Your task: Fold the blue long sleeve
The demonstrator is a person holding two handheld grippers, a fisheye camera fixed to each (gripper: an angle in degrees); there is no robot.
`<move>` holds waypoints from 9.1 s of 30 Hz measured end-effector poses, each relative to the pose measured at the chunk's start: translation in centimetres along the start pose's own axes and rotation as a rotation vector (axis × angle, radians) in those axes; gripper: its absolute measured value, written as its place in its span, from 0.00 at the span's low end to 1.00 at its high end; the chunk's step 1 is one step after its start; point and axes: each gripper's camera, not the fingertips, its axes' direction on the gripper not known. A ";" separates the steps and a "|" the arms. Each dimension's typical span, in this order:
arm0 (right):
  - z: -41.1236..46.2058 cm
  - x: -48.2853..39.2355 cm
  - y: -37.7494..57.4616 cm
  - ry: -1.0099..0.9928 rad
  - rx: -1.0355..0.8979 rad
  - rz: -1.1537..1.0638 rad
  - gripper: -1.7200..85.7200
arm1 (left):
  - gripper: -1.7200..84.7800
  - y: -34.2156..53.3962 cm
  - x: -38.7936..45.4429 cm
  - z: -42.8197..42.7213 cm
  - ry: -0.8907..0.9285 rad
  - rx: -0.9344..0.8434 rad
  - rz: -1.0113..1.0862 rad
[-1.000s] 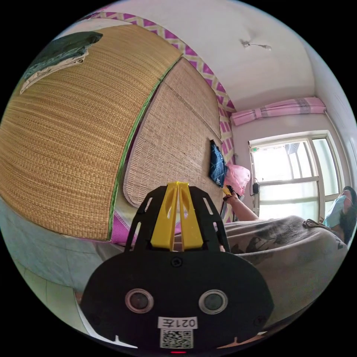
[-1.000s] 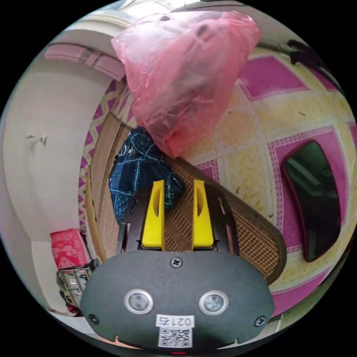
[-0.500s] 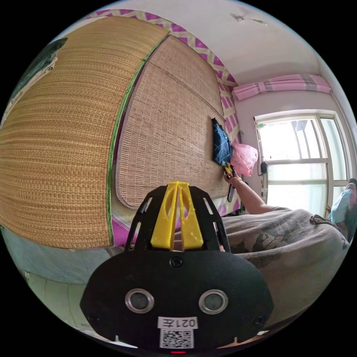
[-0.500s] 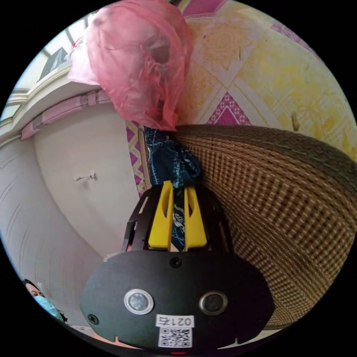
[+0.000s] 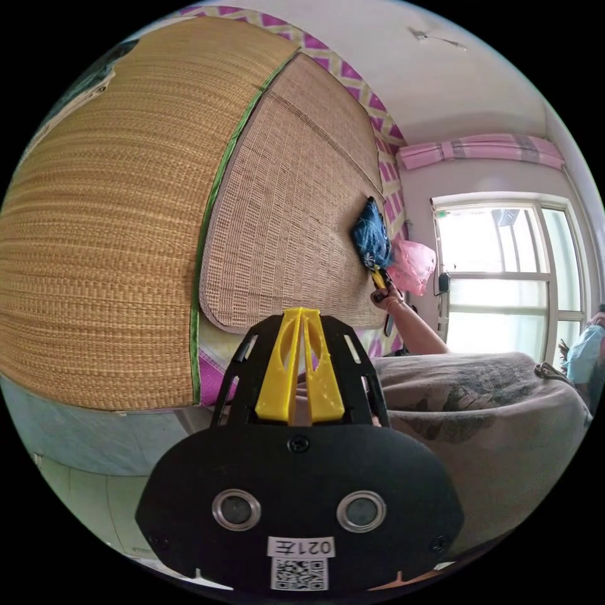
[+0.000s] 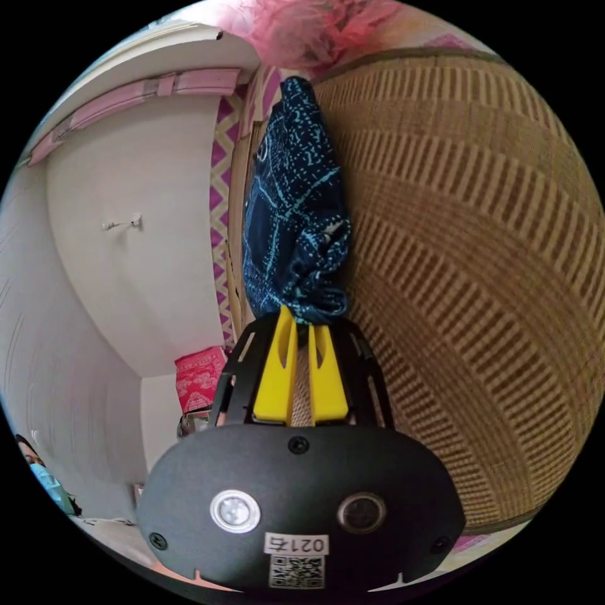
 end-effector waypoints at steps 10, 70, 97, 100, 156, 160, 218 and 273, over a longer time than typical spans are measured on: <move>7.5 -3.8 13.0 -0.061 -0.155 0.020 0.02 | 0.01 -0.2 -7.8 -4.3 0.078 -0.011 0.032; 18.7 -11.4 30.6 0.022 -0.167 0.058 0.13 | 0.01 -9.4 -32.2 -12.5 0.192 -0.088 0.059; 28.3 -37.0 39.5 0.322 -0.075 -0.499 0.02 | 0.01 -8.5 -35.4 -15.7 0.204 -0.052 0.016; 34.9 -45.2 45.5 0.437 -0.204 -0.915 0.02 | 0.01 -8.3 -35.2 -15.9 0.215 -0.033 0.011; 49.2 -32.4 6.7 0.225 -0.820 -0.459 0.04 | 0.01 -43.9 -23.2 -15.8 0.130 -0.023 0.001; 48.6 -35.5 1.2 0.201 -0.731 -0.478 0.04 | 0.01 -50.3 -18.7 -16.1 0.149 0.011 0.073; 28.0 -21.5 18.2 0.126 -1.008 -0.589 0.03 | 0.01 -25.7 -21.4 -17.6 0.428 -0.243 0.200; 46.7 -47.8 26.0 0.439 -0.671 -1.251 0.11 | 0.07 -23.7 1.2 -22.6 -0.396 0.597 0.406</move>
